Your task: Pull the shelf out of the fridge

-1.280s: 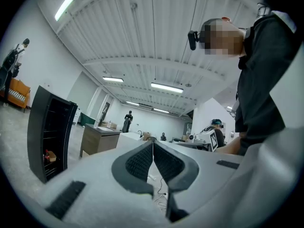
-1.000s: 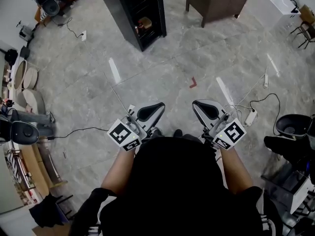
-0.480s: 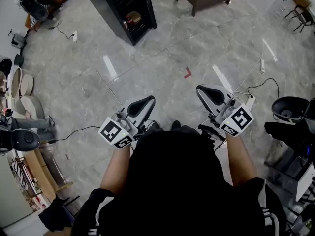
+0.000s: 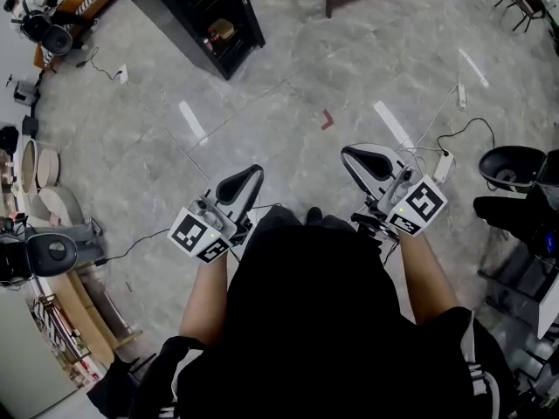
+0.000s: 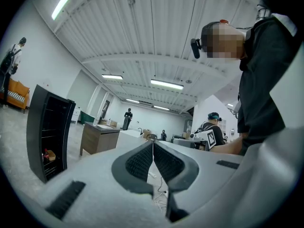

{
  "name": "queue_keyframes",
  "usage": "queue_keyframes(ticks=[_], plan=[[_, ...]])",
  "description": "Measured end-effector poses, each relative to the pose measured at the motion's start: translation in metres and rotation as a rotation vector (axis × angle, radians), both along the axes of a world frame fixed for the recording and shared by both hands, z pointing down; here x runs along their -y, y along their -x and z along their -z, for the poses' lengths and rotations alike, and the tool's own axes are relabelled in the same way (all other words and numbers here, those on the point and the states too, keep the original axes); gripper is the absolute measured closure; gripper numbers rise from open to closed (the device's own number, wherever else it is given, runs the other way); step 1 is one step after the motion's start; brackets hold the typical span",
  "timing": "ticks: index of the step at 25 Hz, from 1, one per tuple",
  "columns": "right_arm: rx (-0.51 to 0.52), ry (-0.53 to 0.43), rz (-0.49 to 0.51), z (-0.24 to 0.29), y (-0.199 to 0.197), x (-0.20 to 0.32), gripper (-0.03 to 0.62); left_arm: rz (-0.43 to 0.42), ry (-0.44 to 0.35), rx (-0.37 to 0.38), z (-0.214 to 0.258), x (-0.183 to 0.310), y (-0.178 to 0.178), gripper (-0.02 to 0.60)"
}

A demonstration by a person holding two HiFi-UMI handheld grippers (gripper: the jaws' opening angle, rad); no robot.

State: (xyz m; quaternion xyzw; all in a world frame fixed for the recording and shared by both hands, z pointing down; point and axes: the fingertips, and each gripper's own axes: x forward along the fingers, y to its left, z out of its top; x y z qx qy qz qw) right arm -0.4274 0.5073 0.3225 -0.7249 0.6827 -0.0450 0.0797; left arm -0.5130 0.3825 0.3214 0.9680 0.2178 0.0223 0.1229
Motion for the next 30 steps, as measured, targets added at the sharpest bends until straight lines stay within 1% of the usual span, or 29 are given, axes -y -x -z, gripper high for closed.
queue_keyframes(ticks=[2, 10, 14, 17, 21, 30], plan=[[0.008, 0.002, -0.011, -0.001, -0.004, -0.002, 0.568, -0.005, -0.006, 0.006, -0.002, -0.001, -0.001, 0.558], [0.028, 0.034, -0.003, -0.013, -0.009, 0.001, 0.568, 0.023, 0.031, 0.016, -0.01, 0.011, -0.007, 0.558], [0.02, 0.044, -0.008, -0.017, -0.022, 0.012, 0.568, 0.026, 0.047, 0.014, -0.018, 0.024, -0.019, 0.558], [0.02, 0.049, -0.018, -0.018, -0.038, 0.021, 0.568, 0.022, 0.056, 0.008, -0.022, 0.035, -0.036, 0.558], [0.029, 0.067, -0.033, -0.016, -0.066, 0.035, 0.568, 0.017, 0.074, 0.002, -0.02, 0.055, -0.068, 0.558], [0.018, 0.104, -0.039, -0.016, -0.135, 0.096, 0.568, 0.01, 0.127, -0.002, -0.032, 0.117, -0.149, 0.558]])
